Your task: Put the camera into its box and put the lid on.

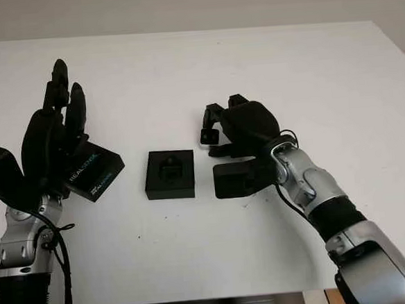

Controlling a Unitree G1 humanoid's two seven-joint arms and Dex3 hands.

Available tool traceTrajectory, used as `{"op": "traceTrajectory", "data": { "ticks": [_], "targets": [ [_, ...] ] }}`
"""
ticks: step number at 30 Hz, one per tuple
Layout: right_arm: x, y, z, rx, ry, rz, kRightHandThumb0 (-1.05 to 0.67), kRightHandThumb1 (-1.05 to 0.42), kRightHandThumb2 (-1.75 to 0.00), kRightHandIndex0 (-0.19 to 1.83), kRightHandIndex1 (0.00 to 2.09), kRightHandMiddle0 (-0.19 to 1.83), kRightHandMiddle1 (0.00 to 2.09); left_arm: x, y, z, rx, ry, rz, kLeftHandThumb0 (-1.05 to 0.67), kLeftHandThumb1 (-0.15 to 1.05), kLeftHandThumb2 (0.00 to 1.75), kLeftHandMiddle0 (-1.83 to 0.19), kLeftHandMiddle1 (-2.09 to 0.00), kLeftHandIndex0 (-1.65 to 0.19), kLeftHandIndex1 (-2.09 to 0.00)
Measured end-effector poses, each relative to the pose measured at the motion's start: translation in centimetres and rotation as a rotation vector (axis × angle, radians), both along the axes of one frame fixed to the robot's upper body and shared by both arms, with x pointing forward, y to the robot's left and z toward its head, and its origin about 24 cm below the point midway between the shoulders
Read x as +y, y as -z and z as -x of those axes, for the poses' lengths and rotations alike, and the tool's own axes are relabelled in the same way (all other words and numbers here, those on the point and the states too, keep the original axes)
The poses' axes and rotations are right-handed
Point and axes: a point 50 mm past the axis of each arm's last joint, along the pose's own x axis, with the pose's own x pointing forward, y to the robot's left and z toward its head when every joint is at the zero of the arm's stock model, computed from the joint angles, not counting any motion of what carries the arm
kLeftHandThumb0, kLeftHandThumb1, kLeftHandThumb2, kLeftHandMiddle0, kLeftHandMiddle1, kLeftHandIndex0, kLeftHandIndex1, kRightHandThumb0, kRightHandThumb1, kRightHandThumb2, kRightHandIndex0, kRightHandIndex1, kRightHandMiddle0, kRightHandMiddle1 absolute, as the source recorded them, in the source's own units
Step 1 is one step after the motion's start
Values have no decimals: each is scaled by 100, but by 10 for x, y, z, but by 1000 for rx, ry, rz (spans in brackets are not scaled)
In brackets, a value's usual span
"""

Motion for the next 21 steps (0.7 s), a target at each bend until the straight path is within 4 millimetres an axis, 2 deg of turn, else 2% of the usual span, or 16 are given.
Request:
{"op": "traceTrajectory", "data": {
  "ticks": [4,8,13,21],
  "targets": [
    [-5,-2,-2,59,15,-96,-40,-102,-5,30,38,32,143,0,0,0,1,0,-1,-72,105,46,19,0,19,0],
    [-9,-8,-7,123,32,-169,-41,-104,-7,30,22,30,145,0,0,0,1,0,-1,-72,105,45,19,0,19,0],
    [-13,-18,-12,222,56,-227,-43,-105,-12,28,14,28,148,0,0,0,1,0,-2,-71,105,46,19,0,19,0],
    [-16,-26,-13,280,57,-255,-41,-105,-13,28,11,29,148,-1,0,1,-5,2,-13,-70,105,48,19,0,19,0]
  ]
}}
